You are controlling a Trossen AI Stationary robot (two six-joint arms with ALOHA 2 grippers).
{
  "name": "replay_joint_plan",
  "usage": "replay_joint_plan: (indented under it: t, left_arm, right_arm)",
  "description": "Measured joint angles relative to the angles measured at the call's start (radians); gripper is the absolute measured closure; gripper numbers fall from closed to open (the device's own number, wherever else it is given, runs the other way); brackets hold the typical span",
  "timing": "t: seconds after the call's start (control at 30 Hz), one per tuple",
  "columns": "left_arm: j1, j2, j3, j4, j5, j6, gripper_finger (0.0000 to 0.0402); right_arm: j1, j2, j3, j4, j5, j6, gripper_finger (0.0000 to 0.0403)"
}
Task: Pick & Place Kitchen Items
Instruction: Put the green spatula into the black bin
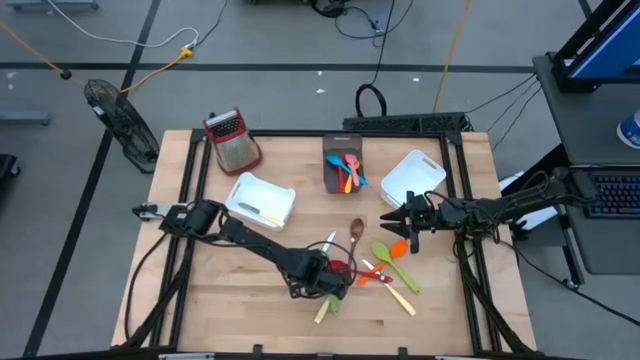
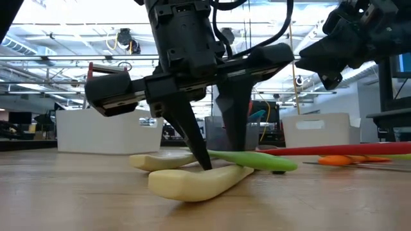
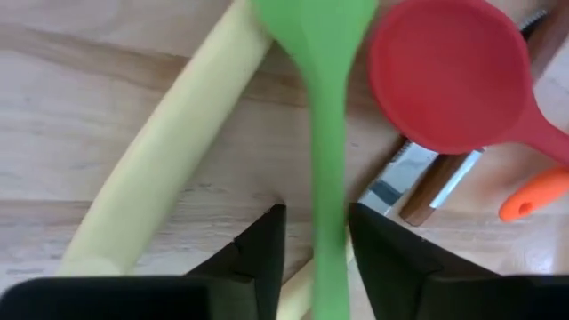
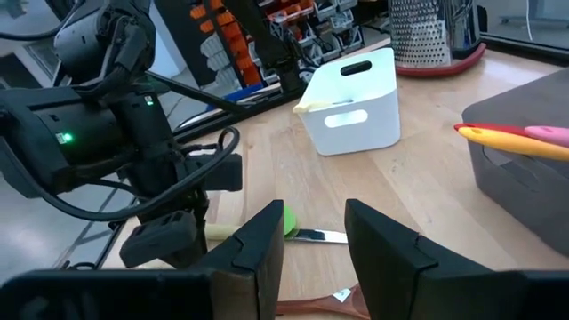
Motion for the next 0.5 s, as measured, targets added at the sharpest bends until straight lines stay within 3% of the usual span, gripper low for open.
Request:
replay_joint_plan:
  t: [0.3, 0.5]
  left_arm:
    - [-0.002, 0.001, -0.001, -0.019, -0.031, -0.022, 0.0384]
    - [-0.01, 0.001, -0.002, -0.02, -0.057, -0.038, 0.0383]
  right_arm:
    - [0.0, 0.0, 0.0, -0.005, 0.0, 0.0, 0.0289]
    - [0.0, 0.0, 0.0, -0.006, 0.0, 0.001, 0.0289]
